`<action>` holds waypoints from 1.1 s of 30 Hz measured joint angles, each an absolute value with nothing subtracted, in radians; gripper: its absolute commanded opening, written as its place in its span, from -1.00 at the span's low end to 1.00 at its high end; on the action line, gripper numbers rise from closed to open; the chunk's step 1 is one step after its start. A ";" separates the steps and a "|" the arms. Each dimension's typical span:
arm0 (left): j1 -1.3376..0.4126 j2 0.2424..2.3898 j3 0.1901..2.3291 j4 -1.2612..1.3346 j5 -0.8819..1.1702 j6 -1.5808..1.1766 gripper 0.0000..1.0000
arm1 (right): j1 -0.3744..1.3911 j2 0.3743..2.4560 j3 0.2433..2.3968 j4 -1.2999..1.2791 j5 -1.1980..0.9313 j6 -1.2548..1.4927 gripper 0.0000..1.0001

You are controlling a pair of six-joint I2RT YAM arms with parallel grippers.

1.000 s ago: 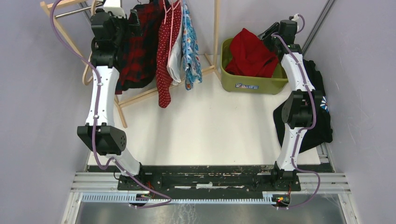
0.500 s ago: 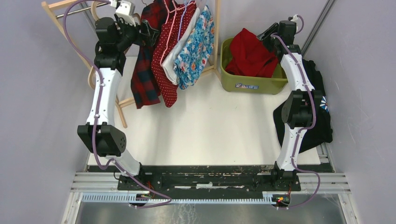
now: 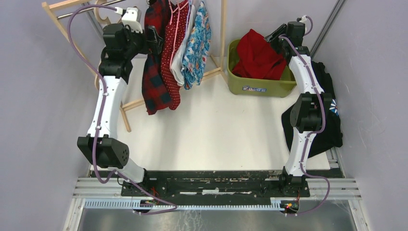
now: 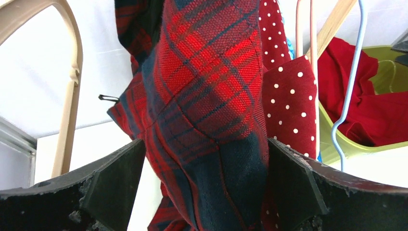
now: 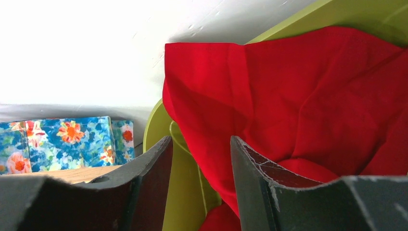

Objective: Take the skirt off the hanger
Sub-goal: Pick up the hanger from the clothesline.

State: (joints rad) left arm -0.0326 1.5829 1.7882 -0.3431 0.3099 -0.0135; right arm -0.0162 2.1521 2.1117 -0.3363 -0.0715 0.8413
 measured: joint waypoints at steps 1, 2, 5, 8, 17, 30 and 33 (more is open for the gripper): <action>-0.043 1.583 1.788 -0.349 0.286 -0.013 1.00 | -0.016 2.152 2.112 -0.336 -0.072 0.841 0.06; -0.051 1.583 1.787 -0.353 0.262 -0.012 0.95 | -0.016 2.152 2.112 -0.336 -0.072 0.841 0.06; -0.070 1.587 1.786 -0.369 0.210 -0.011 0.79 | -0.016 2.152 2.112 -0.336 -0.072 0.841 0.06; -0.083 1.602 1.787 -0.370 0.159 -0.010 0.64 | -0.016 2.152 2.110 -0.336 -0.072 0.841 0.06; -0.092 1.636 1.787 -0.424 0.020 -0.006 -0.41 | -0.020 2.152 2.096 -0.336 -0.072 0.840 0.06; -0.097 1.645 1.789 -0.407 0.064 0.020 -0.94 | -0.023 2.152 2.089 -0.331 -0.076 0.840 0.06; -0.098 1.655 1.805 -0.411 0.086 0.023 -0.94 | -0.023 2.152 2.083 -0.331 -0.076 0.840 0.06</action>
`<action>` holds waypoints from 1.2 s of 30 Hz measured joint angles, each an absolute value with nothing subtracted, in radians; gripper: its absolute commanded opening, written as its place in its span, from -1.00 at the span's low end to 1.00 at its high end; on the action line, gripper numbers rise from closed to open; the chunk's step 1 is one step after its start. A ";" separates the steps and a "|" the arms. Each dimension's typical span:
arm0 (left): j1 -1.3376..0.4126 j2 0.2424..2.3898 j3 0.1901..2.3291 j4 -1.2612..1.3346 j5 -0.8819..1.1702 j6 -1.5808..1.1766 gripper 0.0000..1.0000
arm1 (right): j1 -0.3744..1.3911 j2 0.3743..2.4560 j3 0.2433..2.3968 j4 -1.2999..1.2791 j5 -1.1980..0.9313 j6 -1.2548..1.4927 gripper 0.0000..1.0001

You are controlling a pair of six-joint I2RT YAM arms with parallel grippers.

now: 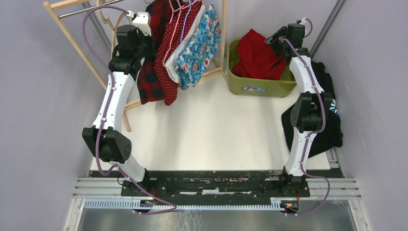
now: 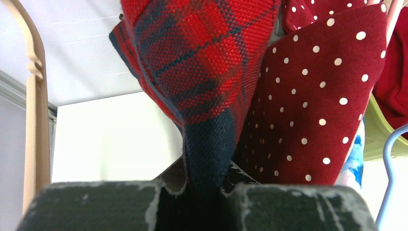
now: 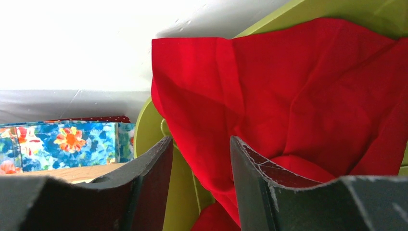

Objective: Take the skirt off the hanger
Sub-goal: Pick up the hanger from the clothesline.

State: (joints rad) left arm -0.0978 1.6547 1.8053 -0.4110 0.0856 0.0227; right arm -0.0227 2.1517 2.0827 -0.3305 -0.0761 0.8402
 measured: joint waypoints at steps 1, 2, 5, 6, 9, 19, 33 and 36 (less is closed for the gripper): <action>-0.098 1.655 1.805 -0.412 0.091 0.024 -0.94 | -0.023 2.152 2.081 -0.330 -0.076 0.840 0.06; -0.098 1.655 1.805 -0.411 0.096 0.024 -0.94 | -0.023 2.152 2.080 -0.330 -0.076 0.840 0.06; -0.097 1.655 1.805 -0.412 0.104 0.024 -0.94 | -0.023 2.152 2.079 -0.330 -0.076 0.840 0.06; -0.097 1.655 1.806 -0.414 0.102 0.024 -0.94 | -0.023 2.152 2.079 -0.330 -0.076 0.840 0.06; -0.097 1.653 1.805 -0.411 0.089 0.024 -0.94 | -0.024 2.151 2.079 -0.330 -0.079 0.841 0.06; -0.096 1.607 1.724 -0.316 0.000 0.023 -0.94 | -0.028 2.151 2.065 -0.323 -0.089 0.841 0.05; -0.096 1.583 1.664 -0.171 -0.053 0.023 -0.94 | -0.028 2.151 2.064 -0.316 -0.095 0.841 0.05; -0.096 1.560 1.628 -0.149 -0.053 0.023 -0.94 | -0.028 2.151 2.064 -0.314 -0.095 0.841 0.05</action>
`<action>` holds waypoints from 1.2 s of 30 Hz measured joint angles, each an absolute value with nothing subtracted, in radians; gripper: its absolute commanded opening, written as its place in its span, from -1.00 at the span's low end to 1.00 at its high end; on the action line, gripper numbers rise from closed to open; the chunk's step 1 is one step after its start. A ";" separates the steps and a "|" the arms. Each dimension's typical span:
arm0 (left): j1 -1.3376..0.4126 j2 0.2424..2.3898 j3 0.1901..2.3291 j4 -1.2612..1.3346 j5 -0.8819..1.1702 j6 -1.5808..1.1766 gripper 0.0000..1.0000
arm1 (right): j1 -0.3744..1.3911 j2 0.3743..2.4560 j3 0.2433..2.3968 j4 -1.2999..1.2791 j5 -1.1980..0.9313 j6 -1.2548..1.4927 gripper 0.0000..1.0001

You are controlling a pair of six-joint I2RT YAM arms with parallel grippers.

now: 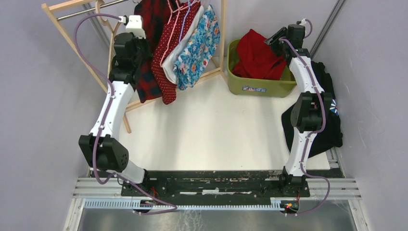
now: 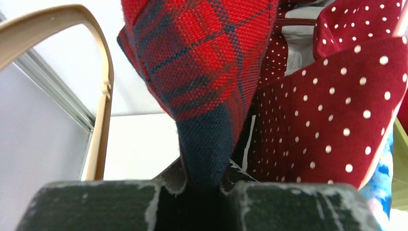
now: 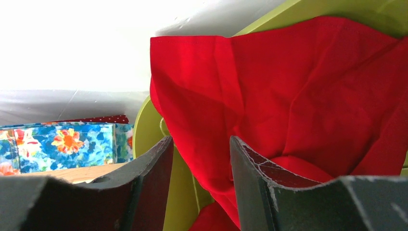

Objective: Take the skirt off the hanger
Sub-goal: Pick up the hanger from the clothesline.

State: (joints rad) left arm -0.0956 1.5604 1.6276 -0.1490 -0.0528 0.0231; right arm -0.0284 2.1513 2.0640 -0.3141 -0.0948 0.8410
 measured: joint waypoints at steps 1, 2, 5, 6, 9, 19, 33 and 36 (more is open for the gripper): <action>-0.096 1.546 1.606 -0.139 -0.053 0.023 -0.94 | -0.028 2.151 2.064 -0.314 -0.095 0.841 0.05; -0.096 1.528 1.581 -0.130 -0.053 0.023 -0.94 | -0.028 2.151 2.064 -0.314 -0.095 0.841 0.05; -0.096 1.467 1.520 -0.115 -0.053 0.023 -0.94 | -0.028 2.151 2.064 -0.314 -0.095 0.841 0.05; -0.096 1.449 1.505 -0.113 -0.052 0.023 -0.94 | -0.028 2.151 2.064 -0.314 -0.095 0.841 0.05; -0.096 1.385 1.467 -0.127 -0.050 0.024 -0.94 | -0.028 2.151 2.064 -0.314 -0.095 0.841 0.05; -0.093 1.173 1.305 -0.315 -0.052 0.124 -0.94 | -0.028 2.144 2.058 -0.319 -0.094 0.818 0.05; -0.093 0.916 1.167 -0.795 0.093 0.262 -0.94 | -0.028 2.044 2.005 -0.345 -0.145 0.677 0.03; -0.112 0.842 1.178 -0.894 0.148 0.309 -0.94 | -0.028 1.981 1.941 -0.320 -0.192 0.651 -0.11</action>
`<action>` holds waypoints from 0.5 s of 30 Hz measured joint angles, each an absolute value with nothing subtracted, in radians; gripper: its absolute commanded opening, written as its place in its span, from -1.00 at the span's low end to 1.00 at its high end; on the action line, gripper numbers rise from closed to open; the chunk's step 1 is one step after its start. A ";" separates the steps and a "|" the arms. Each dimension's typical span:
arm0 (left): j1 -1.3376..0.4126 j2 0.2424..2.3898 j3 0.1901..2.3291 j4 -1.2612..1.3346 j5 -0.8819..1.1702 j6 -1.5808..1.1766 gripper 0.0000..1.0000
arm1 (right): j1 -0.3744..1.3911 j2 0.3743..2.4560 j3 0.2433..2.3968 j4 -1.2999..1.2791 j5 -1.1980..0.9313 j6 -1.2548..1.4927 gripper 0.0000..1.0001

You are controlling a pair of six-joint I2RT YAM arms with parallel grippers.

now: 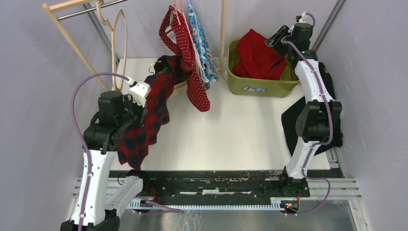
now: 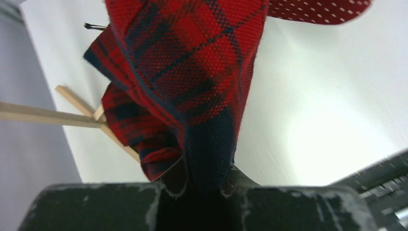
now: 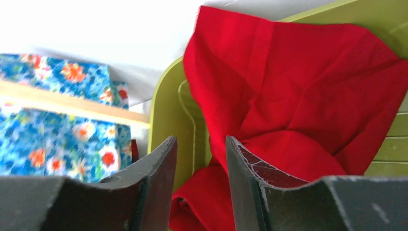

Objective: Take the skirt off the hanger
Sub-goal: Pick up the hanger from the clothesline.

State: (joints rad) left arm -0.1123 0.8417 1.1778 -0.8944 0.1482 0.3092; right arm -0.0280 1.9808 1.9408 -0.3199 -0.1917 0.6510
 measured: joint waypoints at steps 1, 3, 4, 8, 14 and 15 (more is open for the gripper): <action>-0.122 0.829 1.191 -0.928 0.179 0.321 -0.94 | -0.027 1.958 1.914 -0.303 -0.214 0.640 -0.13; -0.134 0.826 1.213 -0.965 0.238 0.326 -0.94 | -0.021 1.915 1.867 -0.281 -0.254 0.614 -0.19; -0.142 0.830 1.225 -0.979 0.281 0.326 -0.94 | -0.016 1.896 1.849 -0.275 -0.270 0.595 -0.20; -0.173 0.842 1.238 -1.004 0.426 0.320 -0.94 | 0.040 1.822 1.796 -0.282 -0.308 0.479 -0.08; -0.195 0.803 1.252 -1.121 0.576 0.387 -0.94 | 0.219 1.663 1.705 -0.385 -0.326 0.254 -0.05; -0.203 0.803 1.260 -1.151 0.605 0.404 -0.94 | 0.244 1.640 1.700 -0.412 -0.330 0.227 -0.05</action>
